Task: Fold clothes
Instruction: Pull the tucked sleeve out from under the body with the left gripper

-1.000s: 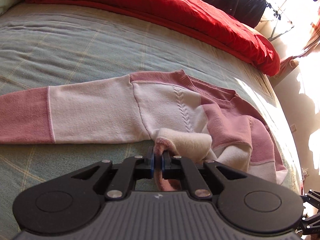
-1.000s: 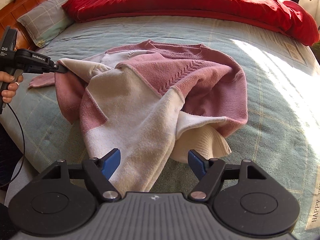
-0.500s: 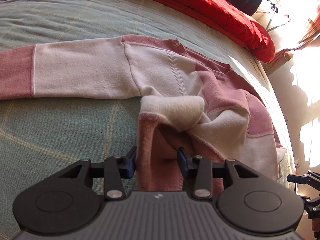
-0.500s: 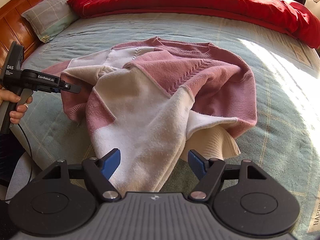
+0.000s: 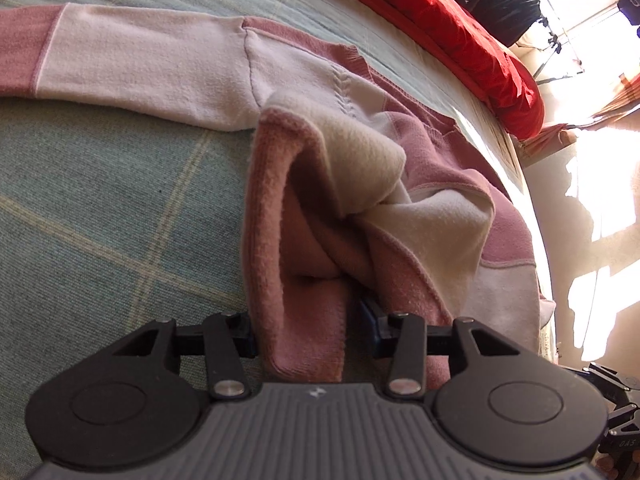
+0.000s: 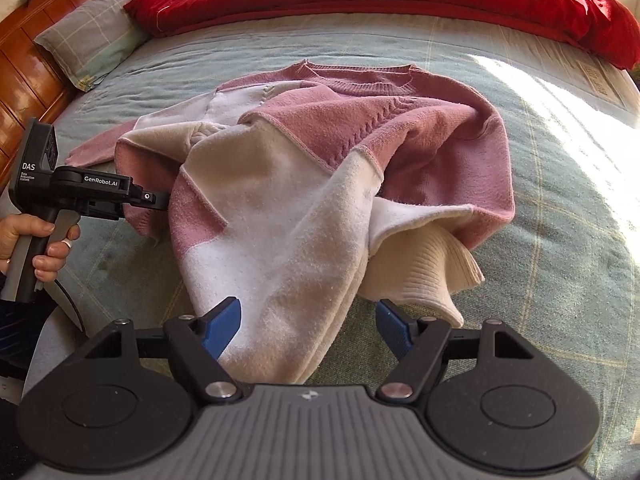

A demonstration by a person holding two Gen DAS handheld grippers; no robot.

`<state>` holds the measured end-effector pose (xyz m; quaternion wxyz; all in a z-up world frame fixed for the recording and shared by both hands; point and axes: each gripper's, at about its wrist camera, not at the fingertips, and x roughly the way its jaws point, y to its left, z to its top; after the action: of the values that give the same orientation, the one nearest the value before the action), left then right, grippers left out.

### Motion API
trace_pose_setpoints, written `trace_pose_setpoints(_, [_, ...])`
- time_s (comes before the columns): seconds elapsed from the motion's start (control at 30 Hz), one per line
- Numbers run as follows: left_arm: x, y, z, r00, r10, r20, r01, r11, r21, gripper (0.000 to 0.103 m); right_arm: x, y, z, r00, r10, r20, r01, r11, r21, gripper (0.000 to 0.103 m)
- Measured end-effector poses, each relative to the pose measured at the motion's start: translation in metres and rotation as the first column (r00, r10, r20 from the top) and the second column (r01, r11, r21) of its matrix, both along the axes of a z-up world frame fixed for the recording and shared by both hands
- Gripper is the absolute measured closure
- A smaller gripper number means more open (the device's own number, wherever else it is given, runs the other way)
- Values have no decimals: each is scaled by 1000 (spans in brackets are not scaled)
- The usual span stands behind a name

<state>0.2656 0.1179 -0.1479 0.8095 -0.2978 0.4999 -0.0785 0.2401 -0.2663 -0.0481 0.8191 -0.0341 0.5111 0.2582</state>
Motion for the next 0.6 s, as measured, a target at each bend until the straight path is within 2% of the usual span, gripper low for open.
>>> trace_pose_setpoints(0.03, [-1, 0, 1, 1000, 5, 3, -5, 1000, 3, 82, 0, 0, 1, 1000, 1, 3, -1, 1000, -1, 25])
trace_pose_setpoints(0.07, [-2, 1, 4, 1000, 5, 6, -5, 1000, 11, 87, -1, 0, 2, 1000, 2, 6, -2, 1000, -3, 25])
trace_pose_setpoints(0.13, [-5, 0, 12, 1000, 11, 13, -12, 999, 52, 90, -2, 0, 2, 1000, 2, 7, -2, 1000, -3, 25])
trace_pose_setpoints(0.2, [-10, 0, 23, 999, 22, 28, -24, 995, 94, 91, -3, 1, 2, 1000, 1, 7, -1, 1000, -3, 25])
trace_pose_setpoints(0.27, [-16, 1, 34, 999, 23, 46, -26, 996, 86, 91, -5, 1, 2, 1000, 2, 7, -2, 1000, -3, 25])
trace_pose_setpoints(0.6, [-55, 9, 83, 996, -51, 73, 39, 987, 156, 92, -7, -4, -5, 1000, 5, -20, -4, 1000, 15, 25])
